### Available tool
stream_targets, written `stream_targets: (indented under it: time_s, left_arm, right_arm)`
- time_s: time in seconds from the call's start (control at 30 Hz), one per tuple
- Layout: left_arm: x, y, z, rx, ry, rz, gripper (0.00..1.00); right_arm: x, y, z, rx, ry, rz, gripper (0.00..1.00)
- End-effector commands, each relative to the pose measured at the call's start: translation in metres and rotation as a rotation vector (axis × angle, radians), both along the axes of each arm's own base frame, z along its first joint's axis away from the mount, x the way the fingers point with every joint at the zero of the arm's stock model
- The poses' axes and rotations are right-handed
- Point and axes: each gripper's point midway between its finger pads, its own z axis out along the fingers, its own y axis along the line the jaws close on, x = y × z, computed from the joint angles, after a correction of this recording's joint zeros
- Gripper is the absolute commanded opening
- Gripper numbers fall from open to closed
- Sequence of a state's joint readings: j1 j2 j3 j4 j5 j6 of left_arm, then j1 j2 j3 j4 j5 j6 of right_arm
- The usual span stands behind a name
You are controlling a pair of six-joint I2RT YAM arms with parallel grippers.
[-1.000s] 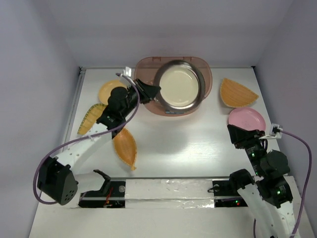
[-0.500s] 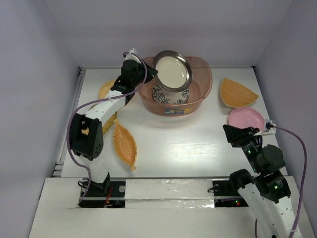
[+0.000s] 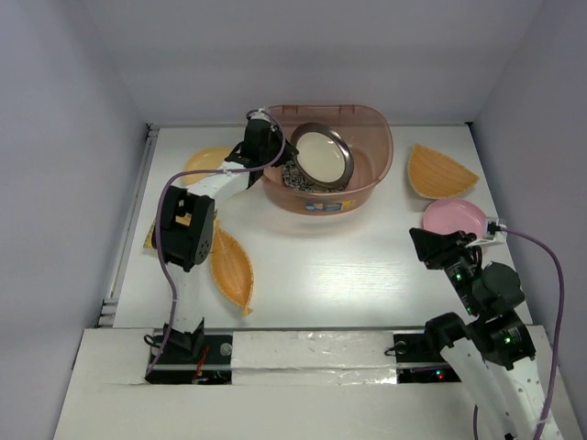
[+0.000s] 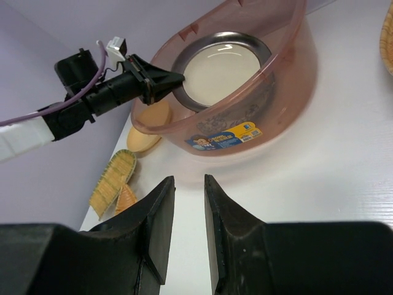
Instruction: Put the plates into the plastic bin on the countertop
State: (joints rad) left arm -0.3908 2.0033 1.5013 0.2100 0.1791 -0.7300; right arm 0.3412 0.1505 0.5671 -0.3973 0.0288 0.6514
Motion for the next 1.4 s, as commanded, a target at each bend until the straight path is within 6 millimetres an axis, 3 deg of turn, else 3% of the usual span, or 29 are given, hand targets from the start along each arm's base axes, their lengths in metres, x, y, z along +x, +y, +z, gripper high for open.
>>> stream_targets:
  time_s: [0.0, 0.07, 0.4, 0.43, 0.5, 0.57, 0.97, 1.13, 1.23, 1.37]
  left_arm:
    - [0.023, -0.014, 0.095, -0.123, -0.238, -0.018, 0.00]
    - [0.027, -0.015, 0.076, -0.097, -0.195, -0.017, 0.00]
    - [0.038, -0.006, 0.031, 0.038, -0.109, 0.041, 0.00]
    - [0.038, -0.002, 0.014, 0.079, -0.068, 0.044, 0.06]
    - [0.041, 0.003, 0.007, 0.114, -0.050, 0.066, 0.12]
    - [0.039, 0.006, -0.014, 0.158, 0.002, 0.067, 0.19]
    - [0.036, 0.026, -0.060, 0.281, 0.095, 0.116, 0.29]
    - [0.031, 0.026, -0.066, 0.307, 0.100, 0.118, 0.37]
    - [0.032, 0.033, -0.045, 0.326, 0.055, 0.141, 0.52]
    - [0.033, 0.041, -0.024, 0.340, 0.012, 0.172, 0.67]
  right_arm:
    - [0.004, 0.003, 0.011, 0.004, -0.046, 0.011, 0.32]
    - [0.005, 0.004, 0.010, 0.005, -0.047, 0.014, 0.32]
    - [0.005, 0.005, 0.010, 0.015, -0.041, 0.017, 0.32]
    - [0.005, 0.005, 0.010, 0.016, -0.041, 0.017, 0.32]
    - [0.004, 0.005, 0.010, 0.015, -0.041, 0.016, 0.32]
    - [0.004, 0.003, 0.011, 0.014, -0.043, 0.008, 0.32]
    - [-0.004, -0.004, 0.028, 0.016, -0.081, -0.013, 0.32]
    - [-0.005, -0.003, 0.029, 0.012, -0.081, -0.002, 0.32]
    - [-0.002, 0.003, 0.031, 0.008, -0.076, 0.021, 0.24]
    - [0.003, 0.016, 0.028, -0.001, -0.058, 0.081, 0.22]
